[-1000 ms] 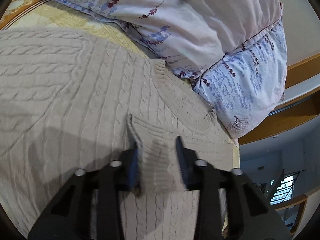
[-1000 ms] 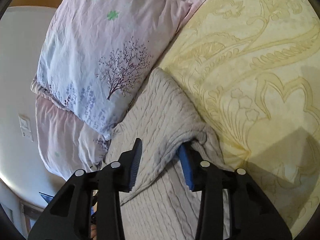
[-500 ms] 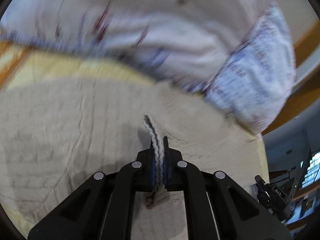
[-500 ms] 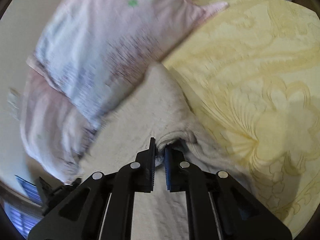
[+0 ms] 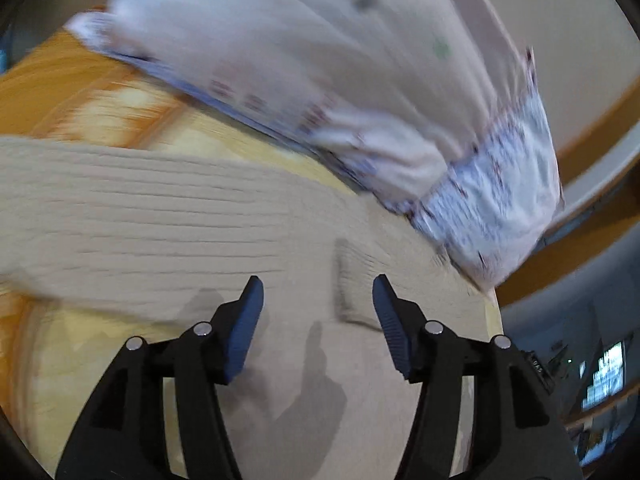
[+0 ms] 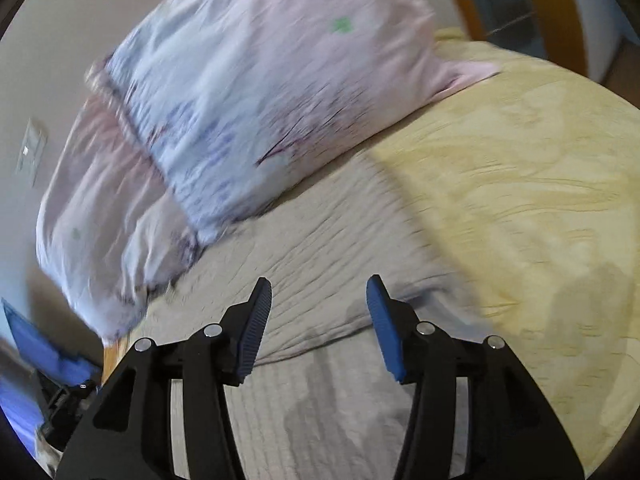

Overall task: Fold small clothes
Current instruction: 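Grasp the other sleeve with the left tool and fold it across the body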

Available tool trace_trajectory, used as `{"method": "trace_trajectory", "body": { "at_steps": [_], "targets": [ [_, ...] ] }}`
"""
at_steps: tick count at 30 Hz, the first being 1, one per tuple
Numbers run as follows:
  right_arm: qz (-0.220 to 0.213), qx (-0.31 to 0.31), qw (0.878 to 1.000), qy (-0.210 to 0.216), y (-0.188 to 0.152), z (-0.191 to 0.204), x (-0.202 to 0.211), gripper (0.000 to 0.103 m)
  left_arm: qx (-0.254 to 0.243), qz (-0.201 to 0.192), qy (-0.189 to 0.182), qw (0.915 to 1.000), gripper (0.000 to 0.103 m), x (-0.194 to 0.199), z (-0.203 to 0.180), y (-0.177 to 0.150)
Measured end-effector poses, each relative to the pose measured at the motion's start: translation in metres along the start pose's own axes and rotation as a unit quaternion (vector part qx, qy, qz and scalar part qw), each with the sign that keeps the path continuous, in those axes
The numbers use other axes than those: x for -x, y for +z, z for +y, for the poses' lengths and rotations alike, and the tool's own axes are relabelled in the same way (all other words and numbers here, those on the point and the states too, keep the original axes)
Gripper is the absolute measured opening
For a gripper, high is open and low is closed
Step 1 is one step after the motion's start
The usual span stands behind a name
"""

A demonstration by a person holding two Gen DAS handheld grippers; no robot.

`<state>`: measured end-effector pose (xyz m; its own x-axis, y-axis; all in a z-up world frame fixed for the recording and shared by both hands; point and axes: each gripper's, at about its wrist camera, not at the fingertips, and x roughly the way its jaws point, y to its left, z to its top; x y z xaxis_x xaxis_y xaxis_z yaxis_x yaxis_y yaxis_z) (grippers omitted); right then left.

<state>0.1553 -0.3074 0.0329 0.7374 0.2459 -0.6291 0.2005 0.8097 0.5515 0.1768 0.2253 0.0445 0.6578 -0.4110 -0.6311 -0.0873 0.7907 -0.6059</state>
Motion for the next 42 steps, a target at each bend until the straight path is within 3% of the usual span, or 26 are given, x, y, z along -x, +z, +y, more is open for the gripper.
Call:
{"method": "trace_trajectory", "body": {
  "at_steps": [4, 8, 10, 13, 18, 24, 27, 31, 36, 42],
  "targets": [
    [0.023, 0.025, 0.999, 0.009, -0.007, 0.019, -0.011, 0.062, 0.058, -0.042, 0.034, 0.9969, 0.057, 0.052, 0.056, -0.002],
    [0.059, 0.038, 0.998, -0.008, -0.016, 0.024, -0.029, 0.065, 0.136, -0.08, 0.075, 0.9846, 0.056, 0.086, 0.11, -0.006],
    [0.057, 0.051, 0.997, -0.014, -0.019, 0.027, -0.028, 0.066, 0.176, -0.088, 0.073, 0.9778, 0.056, 0.095, 0.134, -0.008],
    [0.065, 0.04, 0.997, 0.007, -0.019, 0.026, -0.023, 0.076, 0.232, -0.095, 0.05, 0.9667, 0.056, 0.097, 0.158, -0.007],
    [0.08, 0.019, 0.996, 0.033, -0.02, 0.02, -0.02, 0.077, 0.301, -0.116, 0.038, 0.9459, 0.051, 0.091, 0.181, -0.004],
    [0.09, 0.019, 0.994, 0.056, -0.024, 0.023, -0.015, 0.077, 0.375, -0.157, 0.02, 0.9135, 0.043, 0.092, 0.205, 0.0],
    [0.084, 0.029, 0.994, 0.066, -0.024, 0.027, -0.01, 0.077, 0.388, -0.165, 0.022, 0.9065, 0.034, 0.092, 0.211, 0.003],
    [0.082, 0.035, 0.993, 0.072, -0.023, 0.028, -0.009, 0.077, 0.387, -0.157, 0.022, 0.9083, 0.006, 0.09, 0.212, 0.006],
    [0.081, 0.039, 0.993, 0.078, -0.022, 0.028, -0.008, 0.077, 0.351, -0.182, -0.006, 0.9185, 0.005, 0.097, 0.182, 0.017],
    [0.075, 0.041, 0.993, 0.082, -0.021, 0.027, -0.005, 0.077, 0.26, -0.169, -0.096, 0.9458, 0.005, 0.079, 0.089, 0.04]
  ]
}}
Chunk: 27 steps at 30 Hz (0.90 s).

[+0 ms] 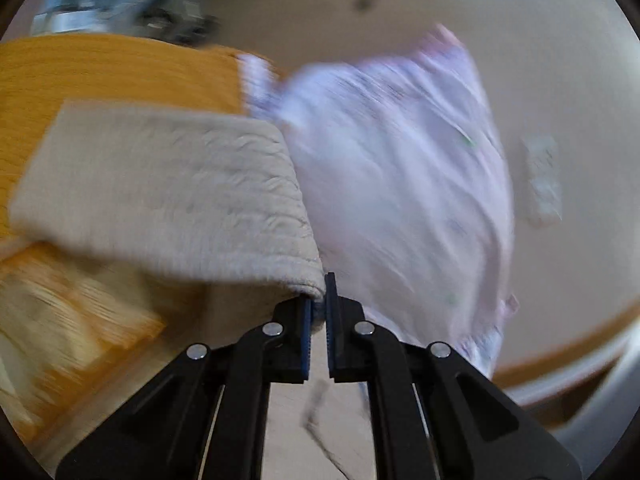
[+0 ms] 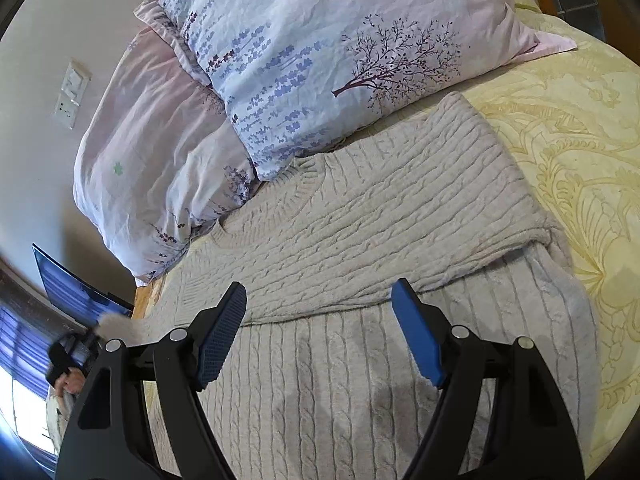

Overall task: Fold small clothes
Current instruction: 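Grasp the other sleeve with the left tool and fold it across the body, then open the left tool to release the folded sleeve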

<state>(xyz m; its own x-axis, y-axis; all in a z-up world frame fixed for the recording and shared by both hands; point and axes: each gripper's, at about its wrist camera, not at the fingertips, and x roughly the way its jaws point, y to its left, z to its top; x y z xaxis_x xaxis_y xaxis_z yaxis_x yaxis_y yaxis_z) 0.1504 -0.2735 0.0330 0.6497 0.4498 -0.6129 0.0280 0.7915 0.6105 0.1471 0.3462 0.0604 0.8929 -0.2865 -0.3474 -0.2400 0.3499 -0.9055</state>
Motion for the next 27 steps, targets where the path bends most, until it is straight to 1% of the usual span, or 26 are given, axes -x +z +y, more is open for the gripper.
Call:
{"method": "trace_trajectory", "body": {
  "at_steps": [3, 5, 6, 8, 9, 10, 11, 12, 13, 15, 16, 17, 18, 19, 20, 21, 23, 24, 25, 26, 27],
  "targets": [
    [-0.002, 0.004, 1.0, 0.001, -0.001, 0.001, 0.003, 0.077, -0.038, 0.04, -0.043, 0.9975, 0.005, -0.028, -0.038, -0.031],
    [-0.005, 0.006, 1.0, 0.001, -0.001, 0.001, 0.005, 0.077, -0.057, 0.073, -0.071, 0.9931, 0.005, -0.052, -0.061, -0.056],
    [-0.008, 0.007, 1.0, 0.001, -0.001, 0.001, 0.007, 0.077, -0.068, 0.098, -0.088, 0.9889, 0.005, -0.068, -0.072, -0.075],
    [-0.022, 0.008, 1.0, -0.004, -0.001, 0.001, 0.013, 0.077, -0.085, 0.135, -0.098, 0.9822, 0.005, -0.094, -0.084, -0.104],
    [-0.026, 0.01, 1.0, -0.007, -0.001, 0.001, 0.015, 0.077, -0.096, 0.159, -0.099, 0.9776, 0.005, -0.108, -0.088, -0.122],
    [-0.03, 0.014, 0.999, -0.011, 0.0, 0.002, 0.017, 0.077, -0.109, 0.188, -0.092, 0.9718, 0.005, -0.122, -0.088, -0.148],
    [-0.031, 0.017, 0.999, -0.013, 0.0, 0.002, 0.018, 0.077, -0.122, 0.214, -0.074, 0.9662, 0.005, -0.138, -0.087, -0.169],
    [-0.03, 0.021, 0.999, -0.018, 0.0, 0.002, 0.018, 0.077, -0.131, 0.233, -0.059, 0.9619, 0.006, -0.149, -0.085, -0.183],
    [-0.027, 0.023, 0.999, -0.022, 0.0, 0.003, 0.018, 0.077, -0.142, 0.26, -0.033, 0.9547, 0.006, -0.164, -0.077, -0.205],
    [-0.022, 0.031, 0.999, -0.025, 0.0, 0.005, 0.017, 0.077, -0.154, 0.291, 0.004, 0.9441, 0.01, -0.179, -0.066, -0.224],
    [-0.018, 0.046, 0.999, -0.023, 0.001, 0.01, 0.017, 0.077, -0.156, 0.301, 0.009, 0.9407, 0.014, -0.178, -0.06, -0.229],
    [-0.017, 0.059, 0.998, -0.02, 0.001, 0.015, 0.017, 0.077, -0.159, 0.305, 0.011, 0.9387, 0.026, -0.175, -0.057, -0.23],
    [-0.016, 0.072, 0.997, -0.018, 0.001, 0.02, 0.016, 0.077, -0.165, 0.305, 0.009, 0.9378, 0.036, -0.168, -0.056, -0.227],
    [-0.011, 0.095, 0.995, -0.012, 0.003, 0.03, 0.014, 0.077, -0.17, 0.297, 0.006, 0.9395, 0.052, -0.159, -0.056, -0.22],
    [-0.007, 0.115, 0.993, -0.007, 0.004, 0.04, 0.012, 0.076, -0.175, 0.284, 0.002, 0.9429, 0.057, -0.148, -0.058, -0.211],
    [-0.001, 0.135, 0.991, 0.0, 0.004, 0.05, 0.008, 0.076, -0.18, 0.266, -0.001, 0.947, 0.057, -0.137, -0.057, -0.2],
    [0.015, 0.191, 0.981, 0.021, 0.002, 0.08, -0.003, 0.074, -0.182, 0.229, 0.003, 0.9562, 0.057, -0.118, -0.051, -0.175],
    [0.026, 0.233, 0.972, 0.034, -0.001, 0.102, -0.013, 0.073, -0.179, 0.215, 0.01, 0.96, 0.057, -0.111, -0.048, -0.162],
    [0.031, 0.256, 0.965, 0.041, -0.004, 0.115, -0.02, 0.07, -0.172, 0.199, 0.022, 0.9645, 0.055, -0.103, -0.039, -0.149],
    [0.038, 0.285, 0.957, 0.051, -0.01, 0.132, -0.028, 0.067, -0.165, 0.187, 0.036, 0.9677, 0.052, -0.099, -0.032, -0.14],
    [0.046, 0.32, 0.944, 0.063, -0.017, 0.154, -0.041, 0.066, -0.161, 0.182, 0.046, 0.969, 0.051, -0.1, -0.029, -0.135]
  ]
}}
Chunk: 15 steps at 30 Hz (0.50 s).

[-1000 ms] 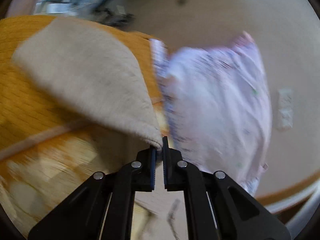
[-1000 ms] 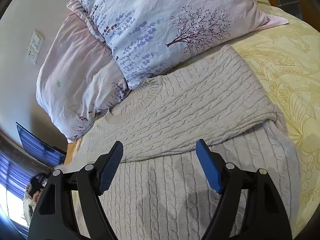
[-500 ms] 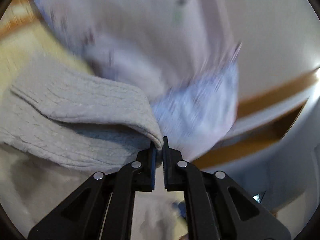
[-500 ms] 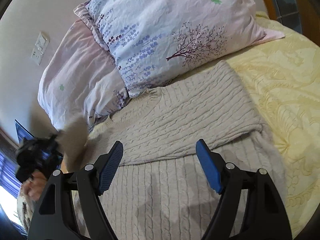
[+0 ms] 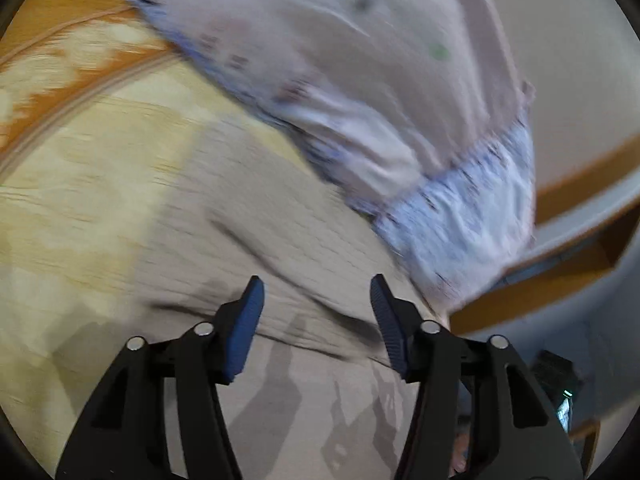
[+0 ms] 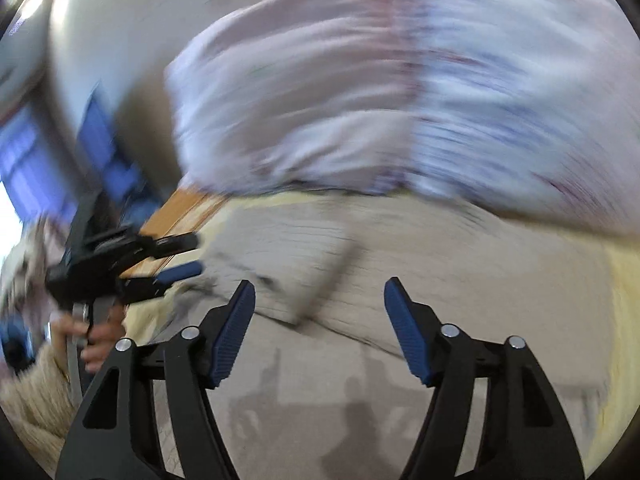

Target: Fold small clothes

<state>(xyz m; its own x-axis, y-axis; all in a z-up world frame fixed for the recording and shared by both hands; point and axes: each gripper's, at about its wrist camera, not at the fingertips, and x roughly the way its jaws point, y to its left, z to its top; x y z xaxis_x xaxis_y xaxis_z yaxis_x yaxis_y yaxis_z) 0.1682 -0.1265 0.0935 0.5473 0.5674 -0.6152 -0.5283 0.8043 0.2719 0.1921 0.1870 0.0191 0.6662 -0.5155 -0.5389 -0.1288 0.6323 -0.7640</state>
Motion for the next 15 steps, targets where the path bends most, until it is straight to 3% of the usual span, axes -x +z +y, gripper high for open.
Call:
{"method": "trace_trajectory", "body": {
  "at_steps": [3, 6, 13, 15],
  "targets": [
    [0.015, 0.064, 0.998, 0.023, 0.009, 0.037, -0.033, 0.062, 0.012, 0.0, 0.026, 0.9996, 0.048, -0.001, 0.019, 0.006],
    [0.041, 0.111, 0.993, 0.025, 0.013, 0.067, -0.073, 0.054, 0.031, 0.006, 0.036, 0.9989, 0.037, -0.004, 0.036, 0.004],
    [0.093, 0.173, 0.98, -0.014, 0.01, 0.102, -0.152, 0.051, 0.072, -0.005, 0.008, 0.9974, 0.033, 0.001, 0.055, 0.003],
    [0.099, 0.18, 0.978, -0.037, 0.006, 0.1, -0.165, 0.035, 0.07, -0.008, 0.007, 0.9975, 0.033, 0.0, 0.053, 0.002]
  ]
}}
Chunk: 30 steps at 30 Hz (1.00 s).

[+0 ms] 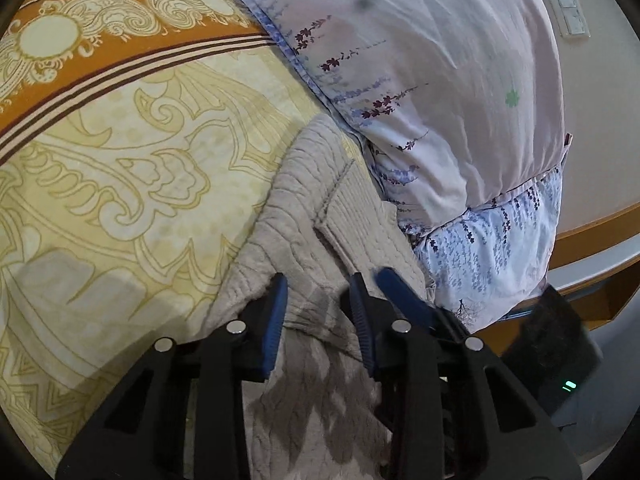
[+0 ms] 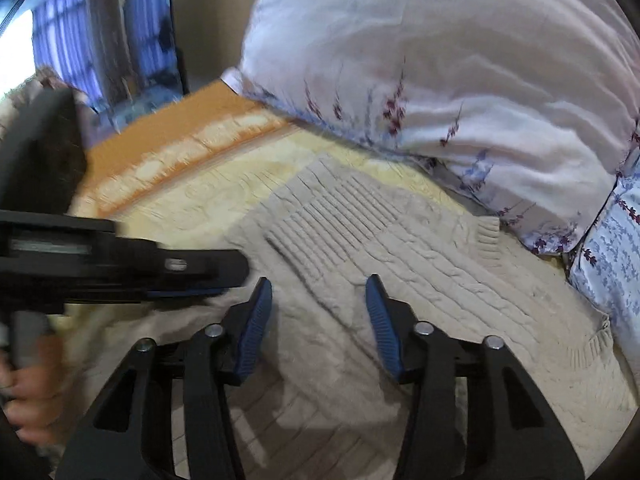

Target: Fold small clothes

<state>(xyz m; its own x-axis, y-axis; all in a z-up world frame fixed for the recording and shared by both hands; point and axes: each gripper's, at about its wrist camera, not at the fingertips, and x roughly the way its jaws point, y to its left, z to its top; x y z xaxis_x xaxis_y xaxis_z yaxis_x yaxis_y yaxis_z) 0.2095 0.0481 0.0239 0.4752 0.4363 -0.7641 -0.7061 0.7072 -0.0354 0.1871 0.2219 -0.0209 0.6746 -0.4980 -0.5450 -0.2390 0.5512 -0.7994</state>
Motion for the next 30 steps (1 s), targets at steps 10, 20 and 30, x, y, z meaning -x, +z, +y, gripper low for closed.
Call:
{"method": "trace_trajectory", "body": {
  "at_steps": [10, 20, 30],
  "targets": [
    [-0.145, -0.269, 0.952, -0.008, -0.047, -0.109, 0.089, 0.006, -0.005, 0.0, -0.002, 1.0, 0.032, 0.0, 0.0, -0.001],
    [-0.123, -0.551, 0.825, -0.012, -0.218, -0.201, 0.161, 0.048, -0.004, 0.005, -0.009, 0.9999, 0.033, 0.001, 0.001, 0.0],
    [-0.093, -0.582, 0.808, 0.018, -0.221, -0.236, 0.152, 0.049, -0.001, 0.01, -0.019, 0.9998, 0.042, 0.001, -0.002, 0.0]
  ]
}}
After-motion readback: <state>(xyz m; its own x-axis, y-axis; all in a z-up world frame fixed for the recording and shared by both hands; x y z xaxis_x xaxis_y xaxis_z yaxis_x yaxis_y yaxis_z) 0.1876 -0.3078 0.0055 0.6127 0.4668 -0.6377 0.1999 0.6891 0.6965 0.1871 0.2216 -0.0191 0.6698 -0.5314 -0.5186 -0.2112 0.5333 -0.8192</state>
